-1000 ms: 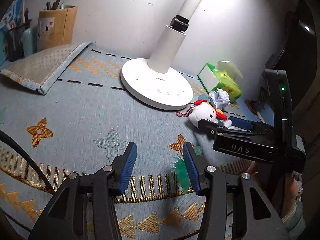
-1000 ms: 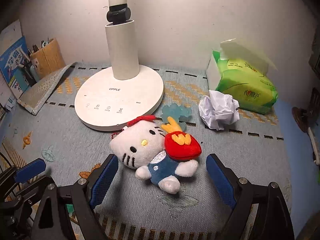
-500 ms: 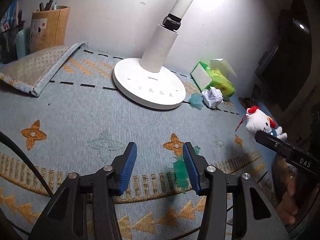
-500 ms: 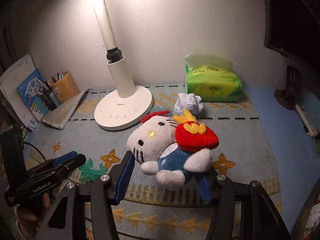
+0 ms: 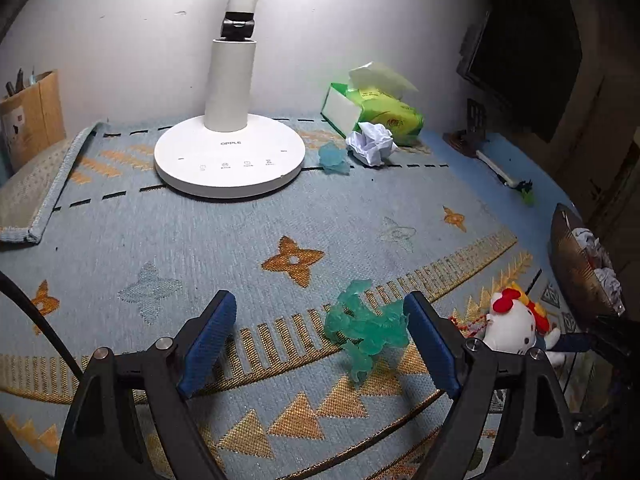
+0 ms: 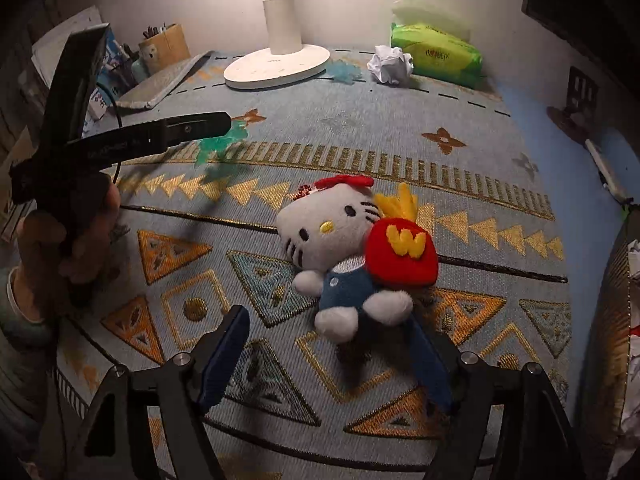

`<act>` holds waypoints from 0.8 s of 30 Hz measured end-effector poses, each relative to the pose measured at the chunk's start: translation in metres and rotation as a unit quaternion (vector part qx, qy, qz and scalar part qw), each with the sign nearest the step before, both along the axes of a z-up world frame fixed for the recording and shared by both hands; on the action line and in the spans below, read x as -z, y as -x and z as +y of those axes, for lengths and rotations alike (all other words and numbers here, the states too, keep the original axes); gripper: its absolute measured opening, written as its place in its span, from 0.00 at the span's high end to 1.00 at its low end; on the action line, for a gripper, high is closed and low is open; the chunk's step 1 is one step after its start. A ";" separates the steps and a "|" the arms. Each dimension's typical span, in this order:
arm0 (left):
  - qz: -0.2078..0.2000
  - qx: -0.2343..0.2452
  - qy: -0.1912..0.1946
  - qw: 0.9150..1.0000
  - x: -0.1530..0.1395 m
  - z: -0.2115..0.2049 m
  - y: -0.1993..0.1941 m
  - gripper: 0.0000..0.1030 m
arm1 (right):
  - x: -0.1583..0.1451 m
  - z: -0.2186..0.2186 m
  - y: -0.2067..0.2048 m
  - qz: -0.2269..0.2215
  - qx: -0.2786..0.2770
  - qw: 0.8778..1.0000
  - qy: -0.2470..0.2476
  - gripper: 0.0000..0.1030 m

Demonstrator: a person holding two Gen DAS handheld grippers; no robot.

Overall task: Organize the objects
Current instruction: 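Grasp the green plastic item with the left gripper while the right grasps the Hello Kitty plush, then carry the green item and Hello Kitty plush to the glass bowl and release both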

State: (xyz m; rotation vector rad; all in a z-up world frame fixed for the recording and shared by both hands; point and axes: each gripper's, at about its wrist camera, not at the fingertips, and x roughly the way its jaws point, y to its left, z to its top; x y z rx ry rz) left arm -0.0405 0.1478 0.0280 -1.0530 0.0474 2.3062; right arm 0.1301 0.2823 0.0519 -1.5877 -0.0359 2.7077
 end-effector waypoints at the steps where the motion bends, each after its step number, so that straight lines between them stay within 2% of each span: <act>1: 0.002 0.009 0.013 1.000 0.001 0.005 -0.002 0.17 | -0.002 0.001 -0.005 0.001 -0.001 1.000 -0.008 0.16; 6: 0.007 0.035 0.050 0.998 0.005 0.018 -0.008 0.17 | -0.014 0.023 -0.012 0.029 0.028 0.999 -0.023 0.16; 10: 0.006 0.049 0.074 0.996 0.010 0.028 -0.010 0.19 | -0.015 0.033 0.008 0.033 0.036 0.999 0.012 0.15; 11: 0.008 0.055 0.079 0.995 0.010 0.030 -0.012 0.33 | -0.013 0.031 0.014 0.033 0.033 0.999 0.018 0.15; 14: 0.013 0.076 0.081 0.994 0.010 0.036 -0.017 0.54 | -0.006 0.024 0.030 0.032 0.032 0.999 0.018 0.15; 18: 0.017 0.079 0.064 0.995 0.006 0.033 -0.020 0.57 | 0.006 0.019 0.042 0.027 0.033 0.999 0.012 0.16; 19: 0.017 0.078 0.057 0.995 0.005 0.030 -0.019 0.57 | 0.009 0.017 0.044 0.026 0.035 0.999 0.003 0.20; 20: 0.017 0.076 0.052 0.996 0.004 0.028 -0.019 0.57 | 0.013 0.014 0.045 0.022 0.032 0.999 0.001 0.38; 22: 0.021 0.073 0.049 0.996 0.002 0.028 -0.020 0.57 | 0.011 0.017 0.041 0.032 0.038 0.999 0.009 0.44; 24: 0.034 0.070 0.052 0.996 -0.001 0.028 -0.023 0.57 | 0.004 0.021 0.033 0.041 0.051 0.998 0.018 0.45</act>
